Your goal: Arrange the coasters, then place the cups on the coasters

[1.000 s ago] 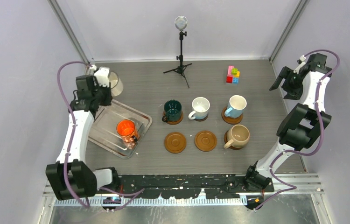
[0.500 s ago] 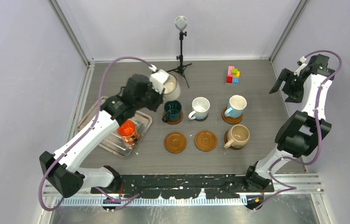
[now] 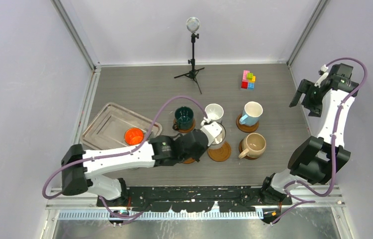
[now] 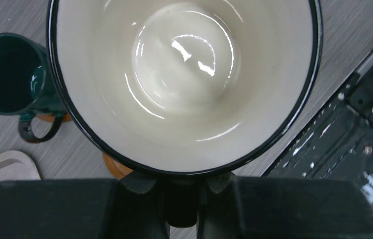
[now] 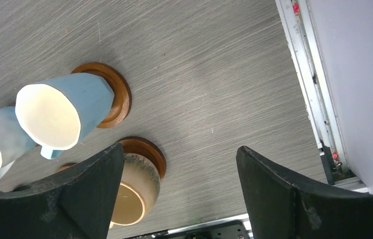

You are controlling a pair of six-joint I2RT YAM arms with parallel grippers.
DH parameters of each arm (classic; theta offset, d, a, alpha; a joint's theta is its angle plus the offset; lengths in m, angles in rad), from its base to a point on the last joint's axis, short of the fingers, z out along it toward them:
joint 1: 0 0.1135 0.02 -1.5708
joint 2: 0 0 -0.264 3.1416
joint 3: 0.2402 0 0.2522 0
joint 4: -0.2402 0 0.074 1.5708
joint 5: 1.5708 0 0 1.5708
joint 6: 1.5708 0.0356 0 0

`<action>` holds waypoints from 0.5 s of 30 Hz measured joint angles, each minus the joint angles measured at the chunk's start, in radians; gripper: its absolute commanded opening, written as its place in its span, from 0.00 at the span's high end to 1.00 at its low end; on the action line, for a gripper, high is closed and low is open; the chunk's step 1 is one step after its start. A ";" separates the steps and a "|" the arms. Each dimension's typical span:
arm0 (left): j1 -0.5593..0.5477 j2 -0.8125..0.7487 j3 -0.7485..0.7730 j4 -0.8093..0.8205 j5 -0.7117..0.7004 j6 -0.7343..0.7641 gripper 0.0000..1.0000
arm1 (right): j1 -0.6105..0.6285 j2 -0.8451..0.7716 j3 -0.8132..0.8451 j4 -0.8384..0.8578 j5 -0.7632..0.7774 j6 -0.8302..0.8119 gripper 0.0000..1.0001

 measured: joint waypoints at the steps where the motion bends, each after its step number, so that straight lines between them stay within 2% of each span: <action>1: -0.027 0.019 0.000 0.024 -0.036 -0.015 1.00 | 0.000 -0.002 -0.002 0.000 0.000 0.005 0.12; 9: -0.076 0.220 0.009 0.095 -0.160 -0.168 1.00 | 0.000 -0.020 -0.025 0.014 -0.008 0.085 0.13; 15: -0.089 0.266 0.009 0.096 -0.193 -0.243 1.00 | 0.000 -0.066 -0.071 0.031 -0.017 0.137 0.13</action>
